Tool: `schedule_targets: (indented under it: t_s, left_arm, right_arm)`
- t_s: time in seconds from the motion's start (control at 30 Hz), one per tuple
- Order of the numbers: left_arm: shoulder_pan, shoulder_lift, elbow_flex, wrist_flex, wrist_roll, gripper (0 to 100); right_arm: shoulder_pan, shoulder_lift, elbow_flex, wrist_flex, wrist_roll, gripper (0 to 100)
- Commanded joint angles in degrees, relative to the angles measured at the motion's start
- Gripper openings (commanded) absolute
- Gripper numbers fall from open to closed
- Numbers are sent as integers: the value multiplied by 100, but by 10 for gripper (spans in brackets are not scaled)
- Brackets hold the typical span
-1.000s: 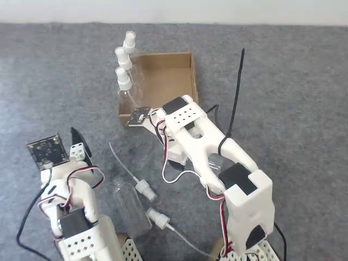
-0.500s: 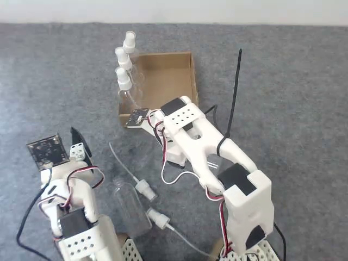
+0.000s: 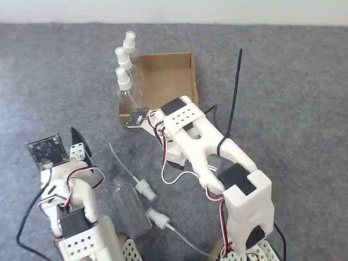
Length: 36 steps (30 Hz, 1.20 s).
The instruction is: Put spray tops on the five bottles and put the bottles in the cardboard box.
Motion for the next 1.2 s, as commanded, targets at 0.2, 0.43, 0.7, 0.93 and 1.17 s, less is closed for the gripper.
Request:
schedule_targets:
  t_s: [0.2,0.43,0.7,0.93,1.17]
  left_arm:
    - [-26,-88,-75,-176,-53,120]
    - [-26,-88,-75,-176,-53,120]
    - [-26,-88,-75,-176,-53,120]
    - [-26,-88,-75,-167,-53,120]
    - [-26,-88,-75,-158,-53,120]
  right_arm:
    - [-4,-787,-264,75,-246,53]
    - [-13,-1508,70,75,-527,41]
    - [-13,-2396,299,84,-1073,41]
    - [-40,-2747,273,479,-1354,41]
    - [198,-3354,580,620,-1653,41]
